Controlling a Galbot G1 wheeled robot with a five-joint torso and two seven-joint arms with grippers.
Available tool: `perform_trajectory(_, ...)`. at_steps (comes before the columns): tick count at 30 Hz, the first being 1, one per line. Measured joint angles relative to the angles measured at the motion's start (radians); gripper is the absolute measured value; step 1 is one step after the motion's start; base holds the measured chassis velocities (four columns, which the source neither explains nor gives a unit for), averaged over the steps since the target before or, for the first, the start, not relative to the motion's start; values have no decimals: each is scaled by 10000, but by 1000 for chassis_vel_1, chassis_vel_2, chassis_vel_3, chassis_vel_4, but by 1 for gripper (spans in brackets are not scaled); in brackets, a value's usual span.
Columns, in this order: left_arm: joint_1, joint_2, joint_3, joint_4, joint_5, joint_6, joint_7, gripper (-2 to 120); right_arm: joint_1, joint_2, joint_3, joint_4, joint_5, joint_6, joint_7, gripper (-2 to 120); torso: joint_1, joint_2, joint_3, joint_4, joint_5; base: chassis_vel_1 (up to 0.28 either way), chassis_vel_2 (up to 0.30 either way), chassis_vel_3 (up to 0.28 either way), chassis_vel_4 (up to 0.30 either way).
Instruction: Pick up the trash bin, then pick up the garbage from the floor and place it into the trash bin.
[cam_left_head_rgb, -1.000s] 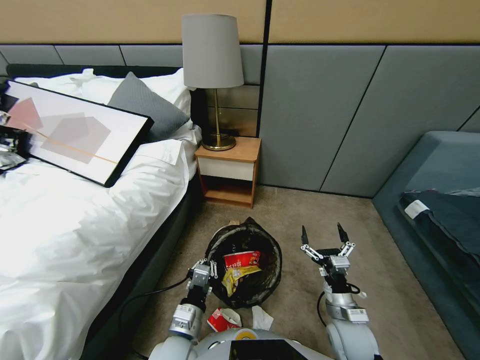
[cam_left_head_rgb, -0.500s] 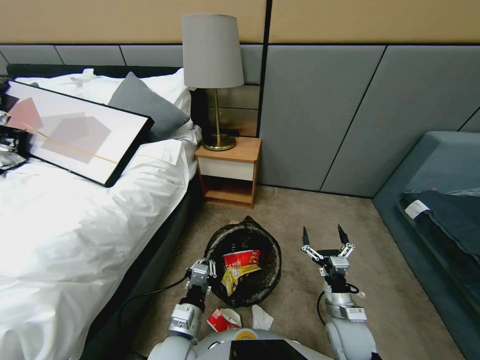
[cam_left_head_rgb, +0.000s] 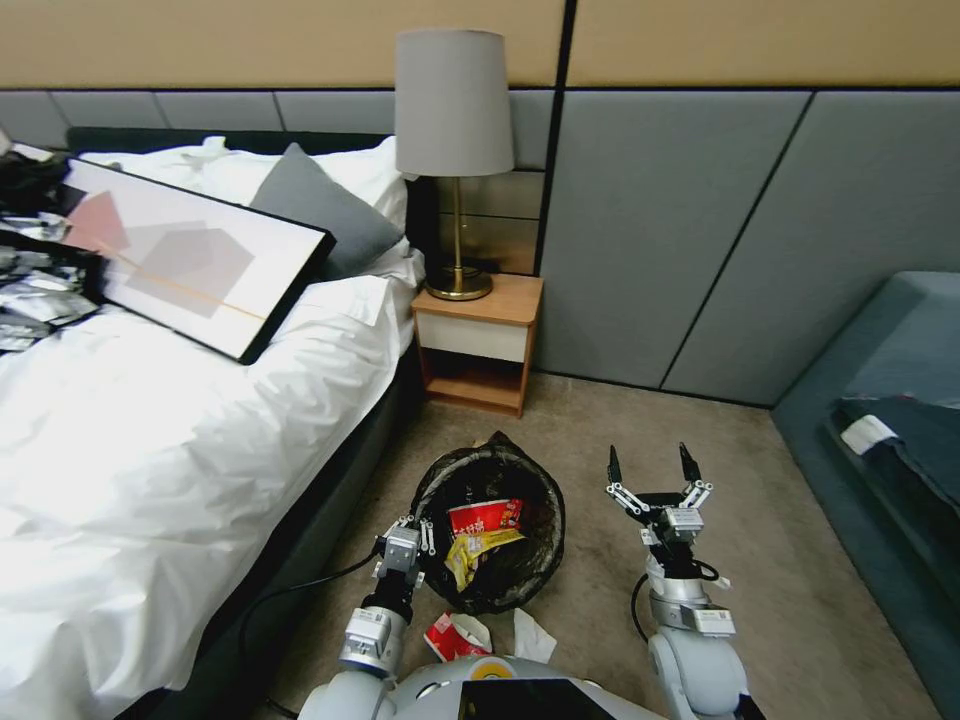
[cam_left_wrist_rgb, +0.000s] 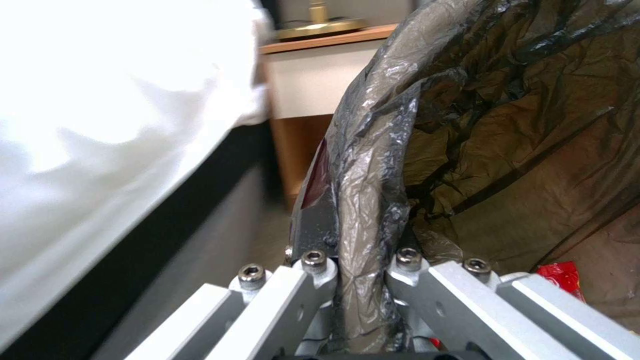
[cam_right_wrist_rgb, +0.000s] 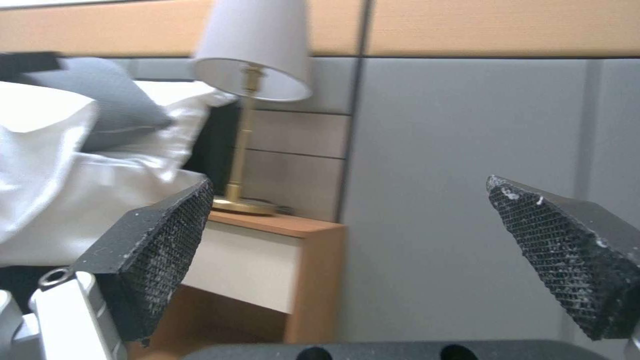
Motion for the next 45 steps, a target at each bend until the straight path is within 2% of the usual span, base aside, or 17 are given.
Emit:
perform_trajectory(18, 52, 15, 82, -2, 9, -29, -26, 1, 117, -69, -6, 58, 19, -87, -141, 100, -1, 0, 0, 5, 0, 117, 119, 126, 119)
perform_trajectory(23, 53, 14, 98, -11, 35, -32, -34, 1, 111, -70, -3, 59, 20, -84, -154, 100, 0, 0, 0, -5, 0, 31, 33, 19, 28)
perform_trajectory(38, 42, 0, 75, -33, 43, -55, -44, 1, 172, -38, -34, -77, 2, -72, -223, 100, 0, 0, 0, -1, 0, 0, 0, 0, 0)
perform_trajectory(42, 46, -5, 39, -42, 44, -66, -49, 1, 335, -108, -90, -97, 34, -264, -192, 100, 0, 0, 0, -2, 0, 0, 0, 0, 0)
perform_trajectory(45, 64, -15, 30, -59, 44, -87, -45, 1, 723, -338, -206, -129, 156, -940, 39, 100, 0, 0, 0, -1, 0, 0, 0, 0, 0)
